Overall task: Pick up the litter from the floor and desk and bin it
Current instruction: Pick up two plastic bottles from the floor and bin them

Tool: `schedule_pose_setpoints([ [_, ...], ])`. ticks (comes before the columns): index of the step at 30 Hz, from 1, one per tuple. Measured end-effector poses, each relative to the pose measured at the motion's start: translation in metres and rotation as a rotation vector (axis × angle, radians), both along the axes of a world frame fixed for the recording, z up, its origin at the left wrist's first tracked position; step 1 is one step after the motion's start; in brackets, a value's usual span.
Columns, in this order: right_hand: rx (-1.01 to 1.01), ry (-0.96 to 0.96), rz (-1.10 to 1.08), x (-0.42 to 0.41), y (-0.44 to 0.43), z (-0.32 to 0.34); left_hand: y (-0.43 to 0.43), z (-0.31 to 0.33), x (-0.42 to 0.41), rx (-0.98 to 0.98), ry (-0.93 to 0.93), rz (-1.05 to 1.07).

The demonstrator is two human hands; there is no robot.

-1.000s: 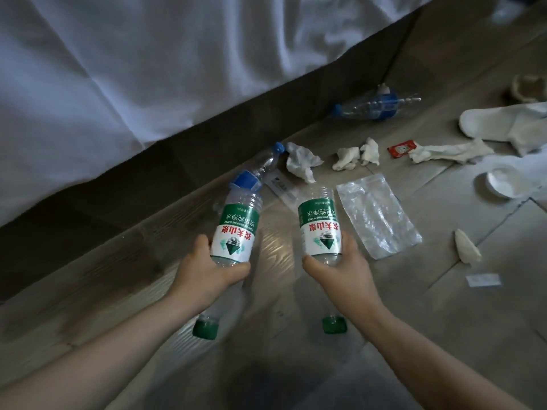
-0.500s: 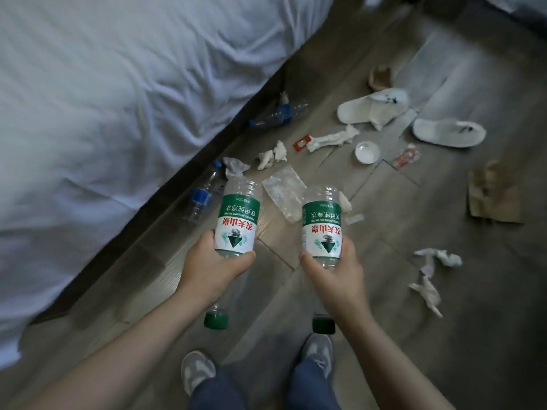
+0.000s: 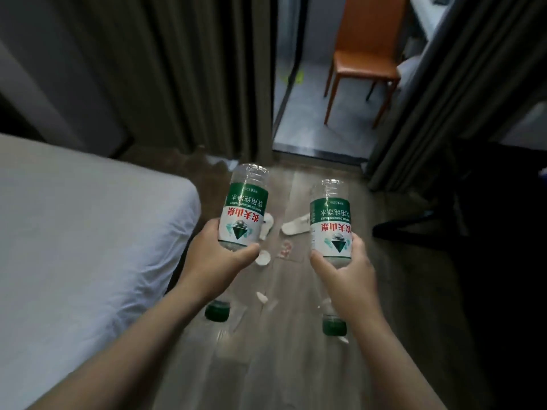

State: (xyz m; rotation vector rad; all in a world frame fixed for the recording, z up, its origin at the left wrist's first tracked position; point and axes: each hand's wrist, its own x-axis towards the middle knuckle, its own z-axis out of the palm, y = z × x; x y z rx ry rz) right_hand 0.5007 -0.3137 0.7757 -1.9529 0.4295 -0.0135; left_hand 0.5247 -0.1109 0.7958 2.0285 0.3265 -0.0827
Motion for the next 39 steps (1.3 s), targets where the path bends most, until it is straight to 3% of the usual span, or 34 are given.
schedule_pose_setpoints([
  [9, -0.074, -0.342, -0.321, -0.042, -0.149, 0.163, -0.173, 0.160, 0.016, -0.146, -0.303, -0.373],
  [15, -0.151, -0.463, -0.562, -0.105, -0.216, 0.220, -0.271, 0.217, -0.002, -0.221, -0.454, -0.671],
  [21, -0.196, -0.506, -0.874, -0.177, -0.250, 0.253, -0.350, 0.244, -0.032, -0.345, -0.438, -0.941],
  [31, -0.476, -0.532, -1.510, -0.304, -0.188, 0.289, -0.420, 0.273, -0.122, -0.532, -0.318, -1.624],
  [39, -0.693, -0.371, -2.000, -0.391, -0.068, 0.296, -0.397, 0.277, -0.251, -0.692, -0.101, -2.090],
])
